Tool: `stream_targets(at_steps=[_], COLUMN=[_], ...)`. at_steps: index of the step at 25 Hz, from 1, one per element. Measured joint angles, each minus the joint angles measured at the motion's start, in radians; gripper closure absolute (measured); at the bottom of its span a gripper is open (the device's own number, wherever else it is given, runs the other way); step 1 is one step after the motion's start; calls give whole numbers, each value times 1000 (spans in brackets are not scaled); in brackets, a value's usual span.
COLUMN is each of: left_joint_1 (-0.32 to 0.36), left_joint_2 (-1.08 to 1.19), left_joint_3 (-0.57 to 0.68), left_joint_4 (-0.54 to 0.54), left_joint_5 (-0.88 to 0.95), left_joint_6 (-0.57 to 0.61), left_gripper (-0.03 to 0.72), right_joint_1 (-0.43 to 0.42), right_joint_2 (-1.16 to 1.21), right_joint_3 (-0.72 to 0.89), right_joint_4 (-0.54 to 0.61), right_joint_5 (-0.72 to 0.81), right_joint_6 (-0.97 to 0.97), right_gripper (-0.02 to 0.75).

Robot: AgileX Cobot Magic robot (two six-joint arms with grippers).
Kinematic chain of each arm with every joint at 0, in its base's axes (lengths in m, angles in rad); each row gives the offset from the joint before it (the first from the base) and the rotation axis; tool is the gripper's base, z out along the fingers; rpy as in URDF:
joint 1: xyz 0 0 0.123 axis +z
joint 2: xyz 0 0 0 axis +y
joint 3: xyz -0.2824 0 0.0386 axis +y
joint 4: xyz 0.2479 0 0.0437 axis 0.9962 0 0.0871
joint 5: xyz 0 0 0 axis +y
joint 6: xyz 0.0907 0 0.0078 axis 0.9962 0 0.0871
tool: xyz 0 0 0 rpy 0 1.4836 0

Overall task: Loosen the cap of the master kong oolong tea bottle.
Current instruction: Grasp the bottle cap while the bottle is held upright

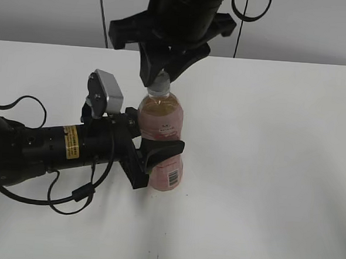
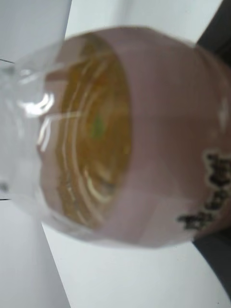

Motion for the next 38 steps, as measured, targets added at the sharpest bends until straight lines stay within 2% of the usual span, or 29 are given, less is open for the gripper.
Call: stream_targets(at_steps=[9, 15, 20, 29, 35, 38], left_joint_1=[1, 1, 1, 1, 1, 1], left_joint_2=[0, -5, -42, -43, -43, -43], left_joint_3=[0, 0, 0, 0, 0, 0], left_joint_4=[-1, -4, -9, -14, -20, -21], left_joint_5=[0, 10, 92, 96, 98, 98], left_joint_6=[0, 12, 36, 38, 38, 38], left_gripper=[303, 303, 303, 303, 303, 303], right_joint_1=[0, 0, 0, 0, 4, 4], right_joint_2=[0, -2, -2, -2, -3, -3], right_joint_3=[0, 0, 0, 0, 0, 0], right_joint_4=[-5, -5, -5, -12, -31, -36], right_joint_5=[-2, -3, -4, -5, -5, -5], right_joint_6=[-304, -441, -513, -690, -1027, -1132], right_gripper=[468, 468, 468, 468, 468, 468])
